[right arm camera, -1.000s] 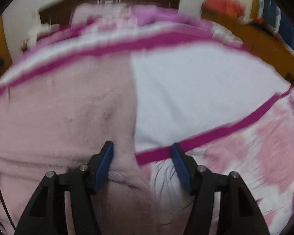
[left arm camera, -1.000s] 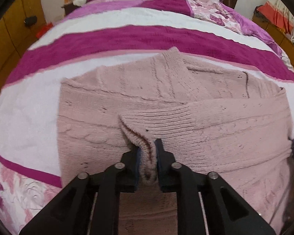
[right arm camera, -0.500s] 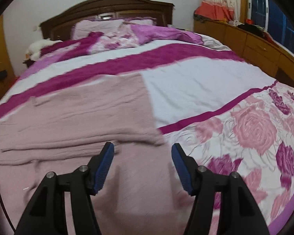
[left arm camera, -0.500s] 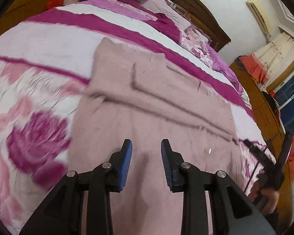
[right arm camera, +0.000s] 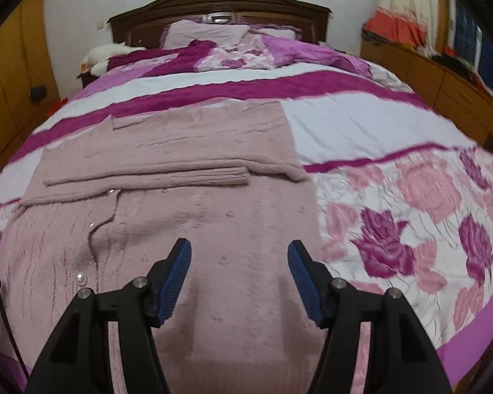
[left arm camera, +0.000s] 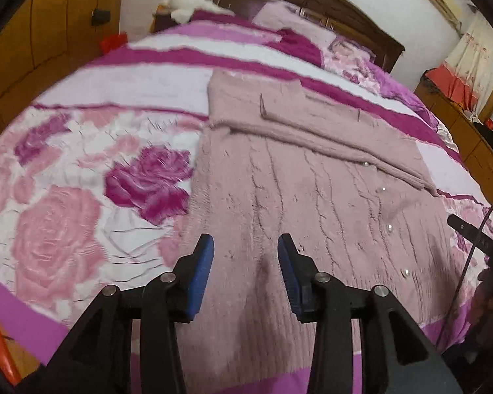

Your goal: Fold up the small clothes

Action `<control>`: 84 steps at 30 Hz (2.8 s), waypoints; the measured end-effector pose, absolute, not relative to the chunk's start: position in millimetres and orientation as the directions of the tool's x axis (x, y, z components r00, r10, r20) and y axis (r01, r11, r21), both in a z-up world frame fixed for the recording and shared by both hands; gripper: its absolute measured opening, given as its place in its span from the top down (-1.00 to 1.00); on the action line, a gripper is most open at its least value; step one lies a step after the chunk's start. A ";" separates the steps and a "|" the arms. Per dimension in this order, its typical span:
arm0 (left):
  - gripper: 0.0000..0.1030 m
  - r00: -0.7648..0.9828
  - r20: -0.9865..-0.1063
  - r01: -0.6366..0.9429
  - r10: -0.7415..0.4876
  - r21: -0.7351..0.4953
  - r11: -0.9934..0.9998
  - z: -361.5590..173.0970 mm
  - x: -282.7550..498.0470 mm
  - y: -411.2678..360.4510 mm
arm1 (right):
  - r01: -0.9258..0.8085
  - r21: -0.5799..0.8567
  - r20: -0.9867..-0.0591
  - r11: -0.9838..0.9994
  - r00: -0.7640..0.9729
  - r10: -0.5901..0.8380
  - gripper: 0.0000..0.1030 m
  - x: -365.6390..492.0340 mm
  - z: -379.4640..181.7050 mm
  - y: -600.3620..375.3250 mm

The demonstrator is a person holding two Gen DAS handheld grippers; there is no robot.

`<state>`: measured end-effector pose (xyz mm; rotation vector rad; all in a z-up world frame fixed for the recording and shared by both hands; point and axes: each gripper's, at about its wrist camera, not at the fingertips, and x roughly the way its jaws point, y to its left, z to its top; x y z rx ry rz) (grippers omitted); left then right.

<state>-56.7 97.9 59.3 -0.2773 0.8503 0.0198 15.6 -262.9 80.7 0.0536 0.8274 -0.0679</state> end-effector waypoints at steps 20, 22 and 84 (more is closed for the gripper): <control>0.62 0.636 -0.737 -0.109 -0.230 -0.380 0.918 19.6 -105.3 140.1 | 0.151 0.237 -0.784 0.960 0.613 0.097 -0.38 -48.1 25.4 -342.3; 0.58 0.639 -0.730 -0.116 -0.242 -0.403 0.908 14.9 -108.6 141.2 | 0.120 0.274 -0.764 0.954 0.630 0.140 -0.47 -51.4 23.4 -340.2; 1.00 0.737 -0.544 -0.037 -0.401 -0.626 0.779 82.2 -208.8 165.3 | -0.030 0.523 -0.474 0.851 0.820 0.320 0.86 -169.4 104.2 -379.2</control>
